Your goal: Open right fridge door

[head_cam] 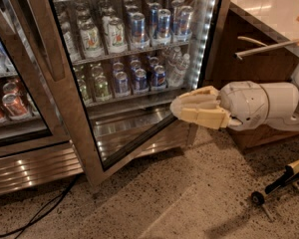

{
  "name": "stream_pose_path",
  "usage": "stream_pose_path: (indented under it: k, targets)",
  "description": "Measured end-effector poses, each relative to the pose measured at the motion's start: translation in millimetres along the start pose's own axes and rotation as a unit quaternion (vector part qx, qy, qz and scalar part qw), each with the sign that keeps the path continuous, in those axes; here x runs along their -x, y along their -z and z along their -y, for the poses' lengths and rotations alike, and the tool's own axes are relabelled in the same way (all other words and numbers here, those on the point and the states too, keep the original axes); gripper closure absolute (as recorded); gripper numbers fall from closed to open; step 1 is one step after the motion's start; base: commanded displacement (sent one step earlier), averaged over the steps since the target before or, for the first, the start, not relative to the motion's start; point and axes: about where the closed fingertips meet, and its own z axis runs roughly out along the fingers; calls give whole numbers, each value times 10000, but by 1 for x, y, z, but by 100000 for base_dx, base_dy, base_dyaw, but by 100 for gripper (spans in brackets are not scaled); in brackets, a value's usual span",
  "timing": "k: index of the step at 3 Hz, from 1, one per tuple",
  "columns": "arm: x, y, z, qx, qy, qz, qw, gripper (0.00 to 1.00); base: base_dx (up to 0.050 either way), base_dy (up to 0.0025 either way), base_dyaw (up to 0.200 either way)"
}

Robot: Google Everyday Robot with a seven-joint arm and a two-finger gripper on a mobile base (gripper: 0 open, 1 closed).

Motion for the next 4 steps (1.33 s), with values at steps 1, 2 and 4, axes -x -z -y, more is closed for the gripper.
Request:
stream_pose_path:
  k: [1,2,4]
  targets:
    - [32,-11,-56,396,404,69,9984,100,0,0,0]
    - [77,-24,-130,902,983,118,9910,100,-4990,-20,141]
    - [77,-24,-130,902,983,117,9910,100,-5001,1,-5]
